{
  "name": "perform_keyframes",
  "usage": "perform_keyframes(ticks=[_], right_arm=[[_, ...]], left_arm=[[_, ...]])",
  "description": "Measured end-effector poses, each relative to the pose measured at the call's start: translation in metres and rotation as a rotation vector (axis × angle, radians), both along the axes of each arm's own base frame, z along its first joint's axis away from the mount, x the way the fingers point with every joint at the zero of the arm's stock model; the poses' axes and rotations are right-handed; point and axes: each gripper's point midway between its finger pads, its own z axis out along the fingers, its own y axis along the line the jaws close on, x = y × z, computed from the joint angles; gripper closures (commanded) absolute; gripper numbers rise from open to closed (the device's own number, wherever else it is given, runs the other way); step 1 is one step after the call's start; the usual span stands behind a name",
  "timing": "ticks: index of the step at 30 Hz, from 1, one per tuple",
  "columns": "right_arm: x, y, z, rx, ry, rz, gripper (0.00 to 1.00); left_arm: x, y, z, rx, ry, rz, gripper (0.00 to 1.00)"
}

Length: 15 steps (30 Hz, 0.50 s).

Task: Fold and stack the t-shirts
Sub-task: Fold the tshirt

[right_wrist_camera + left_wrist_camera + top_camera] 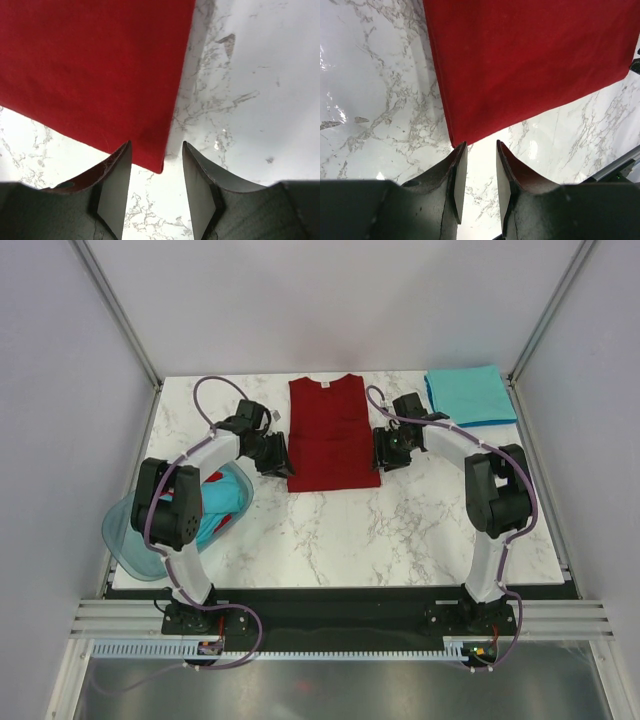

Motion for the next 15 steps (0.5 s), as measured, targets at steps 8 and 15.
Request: perform_keyframes(ticks=[8,15], right_arm=[[-0.018,0.006,-0.02,0.056,0.043,0.032,0.52],[-0.027,0.005,-0.029,0.069,0.058,0.028,0.94]], left_arm=[[-0.007,-0.008,-0.021,0.015,0.038,-0.028,0.65],[-0.021,-0.015,-0.042,0.03,0.081,-0.059,0.98]])
